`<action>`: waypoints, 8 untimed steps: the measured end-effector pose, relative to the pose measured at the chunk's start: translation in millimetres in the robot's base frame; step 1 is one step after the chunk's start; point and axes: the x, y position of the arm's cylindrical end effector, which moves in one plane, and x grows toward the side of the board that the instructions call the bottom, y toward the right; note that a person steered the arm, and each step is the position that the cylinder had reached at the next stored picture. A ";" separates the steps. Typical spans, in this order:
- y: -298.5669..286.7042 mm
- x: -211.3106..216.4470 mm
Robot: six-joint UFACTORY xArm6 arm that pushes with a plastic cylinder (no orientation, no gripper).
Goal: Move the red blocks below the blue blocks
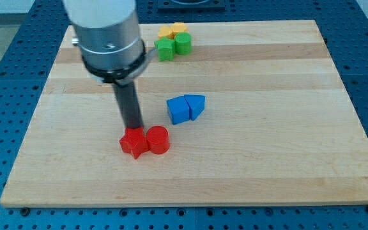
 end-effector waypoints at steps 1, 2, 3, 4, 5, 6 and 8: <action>-26.7 18.1; -26.0 40.8; 12.0 46.3; 74.1 40.5; 105.9 35.6; 105.0 38.0; 184.8 59.1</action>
